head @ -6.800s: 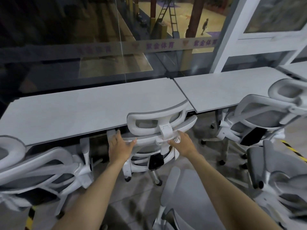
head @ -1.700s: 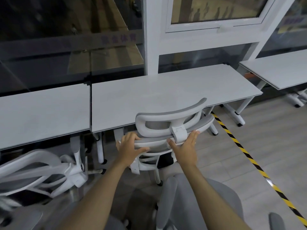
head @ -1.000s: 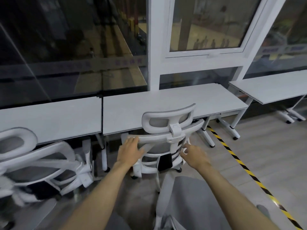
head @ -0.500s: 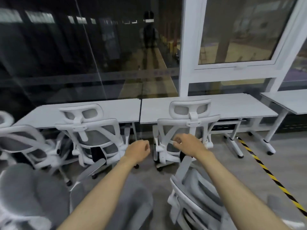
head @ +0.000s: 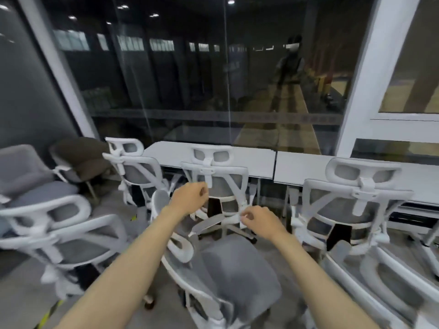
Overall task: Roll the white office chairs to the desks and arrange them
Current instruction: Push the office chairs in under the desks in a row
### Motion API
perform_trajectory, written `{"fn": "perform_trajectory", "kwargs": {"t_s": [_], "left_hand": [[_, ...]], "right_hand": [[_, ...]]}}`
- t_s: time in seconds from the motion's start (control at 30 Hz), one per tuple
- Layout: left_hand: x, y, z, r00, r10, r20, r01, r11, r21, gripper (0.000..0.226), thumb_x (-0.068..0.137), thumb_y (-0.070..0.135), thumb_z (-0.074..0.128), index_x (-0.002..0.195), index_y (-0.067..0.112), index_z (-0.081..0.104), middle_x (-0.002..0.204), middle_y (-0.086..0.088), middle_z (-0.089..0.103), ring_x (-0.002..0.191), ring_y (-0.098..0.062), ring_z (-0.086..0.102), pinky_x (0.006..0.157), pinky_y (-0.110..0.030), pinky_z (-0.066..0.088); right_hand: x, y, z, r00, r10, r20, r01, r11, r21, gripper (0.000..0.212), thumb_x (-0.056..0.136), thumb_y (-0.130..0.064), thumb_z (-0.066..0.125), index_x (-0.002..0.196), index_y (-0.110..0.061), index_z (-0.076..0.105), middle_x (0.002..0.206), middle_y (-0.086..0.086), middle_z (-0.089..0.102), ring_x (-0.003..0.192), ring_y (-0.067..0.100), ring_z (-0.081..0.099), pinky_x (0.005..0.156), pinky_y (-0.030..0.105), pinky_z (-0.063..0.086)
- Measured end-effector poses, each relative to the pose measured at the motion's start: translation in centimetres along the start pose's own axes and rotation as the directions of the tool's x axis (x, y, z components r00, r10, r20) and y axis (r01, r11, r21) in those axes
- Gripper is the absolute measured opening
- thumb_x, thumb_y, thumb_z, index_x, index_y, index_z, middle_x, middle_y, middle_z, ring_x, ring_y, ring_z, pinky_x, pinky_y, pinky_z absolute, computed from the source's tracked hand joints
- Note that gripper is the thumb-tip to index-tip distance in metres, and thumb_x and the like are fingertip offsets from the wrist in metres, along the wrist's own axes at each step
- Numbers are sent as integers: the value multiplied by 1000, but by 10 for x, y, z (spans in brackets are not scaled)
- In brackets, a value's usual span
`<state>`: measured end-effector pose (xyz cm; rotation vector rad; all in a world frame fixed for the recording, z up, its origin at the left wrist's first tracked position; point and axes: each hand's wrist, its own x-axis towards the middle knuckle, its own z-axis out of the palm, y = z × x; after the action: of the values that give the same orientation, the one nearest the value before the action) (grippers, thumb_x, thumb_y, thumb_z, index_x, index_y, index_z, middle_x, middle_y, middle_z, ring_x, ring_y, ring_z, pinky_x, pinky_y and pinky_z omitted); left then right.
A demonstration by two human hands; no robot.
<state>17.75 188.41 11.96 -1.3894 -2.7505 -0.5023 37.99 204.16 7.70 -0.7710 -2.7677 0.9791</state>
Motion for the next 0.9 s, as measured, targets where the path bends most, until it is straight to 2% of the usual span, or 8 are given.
{"fn": "perform_trajectory", "kwargs": {"t_s": [0.13, 0.27, 0.37, 0.47, 0.57, 0.63, 0.73, 0.9], "left_hand": [[-42, -116, -39, 995, -88, -49, 83, 992, -94, 19, 94, 36, 52, 75, 34, 52, 78, 16, 60, 78, -14, 60, 73, -39, 53], [-96, -241, -61, 967, -207, -150, 177, 966, -188, 14, 96, 32, 56, 83, 31, 62, 90, 11, 66, 83, -12, 64, 74, -37, 54], [-141, -339, -70, 939, -305, -161, 266, 937, -224, 14, 96, 28, 57, 83, 33, 61, 90, 9, 67, 82, -14, 64, 77, -40, 56], [-177, -409, -74, 927, -350, -135, 315, 922, -225, 12, 94, 27, 59, 84, 31, 64, 93, 8, 68, 84, -15, 64, 80, -42, 56], [-194, -467, -77, 908, -400, -127, 360, 897, -255, 6, 94, 25, 62, 91, 28, 65, 104, 5, 66, 90, -17, 63, 84, -39, 53], [-200, -506, -75, 887, -440, -141, 392, 879, -272, 3, 95, 24, 63, 98, 25, 65, 109, 4, 60, 93, -18, 61, 83, -37, 49], [-204, -566, -61, 846, -510, -155, 454, 841, -294, 12, 95, 25, 64, 106, 22, 62, 113, 1, 58, 98, -21, 60, 84, -37, 47], [-210, -657, -42, 749, -622, -231, 537, 773, -338, 18, 92, 22, 65, 110, 24, 61, 114, 3, 62, 107, -22, 60, 89, -44, 51]], "right_hand": [[26, -94, 59, 994, -108, -32, 110, 992, 55, 27, 99, -37, 59, 122, -27, 69, 110, -6, 72, 101, 15, 66, 84, 31, 51], [55, -181, 106, 976, -169, -135, 180, 981, 73, 25, 101, -39, 54, 120, -30, 69, 110, -8, 72, 100, 14, 66, 86, 38, 56], [76, -252, 150, 967, -181, -180, 202, 974, 107, 22, 99, -36, 55, 115, -32, 70, 106, -11, 72, 95, 11, 67, 83, 34, 56], [97, -309, 202, 974, -202, -104, 212, 972, 100, 17, 99, -35, 56, 109, -31, 70, 94, -12, 70, 85, 9, 67, 70, 31, 55], [122, -348, 257, 981, -195, 5, 194, 979, 68, 15, 96, -40, 56, 102, -36, 69, 90, -13, 73, 87, 13, 70, 81, 41, 59], [146, -364, 294, 979, -189, 76, 187, 982, 36, 15, 94, -41, 54, 100, -38, 68, 89, -11, 74, 86, 15, 70, 82, 43, 59], [178, -388, 341, 976, -173, 135, 172, 985, 16, 21, 96, -38, 51, 105, -34, 69, 101, -4, 74, 92, 21, 69, 86, 43, 58], [241, -407, 416, 978, -112, 175, 108, 994, 32, 32, 98, -32, 54, 128, -28, 64, 125, 2, 68, 113, 24, 64, 97, 44, 54]]}}
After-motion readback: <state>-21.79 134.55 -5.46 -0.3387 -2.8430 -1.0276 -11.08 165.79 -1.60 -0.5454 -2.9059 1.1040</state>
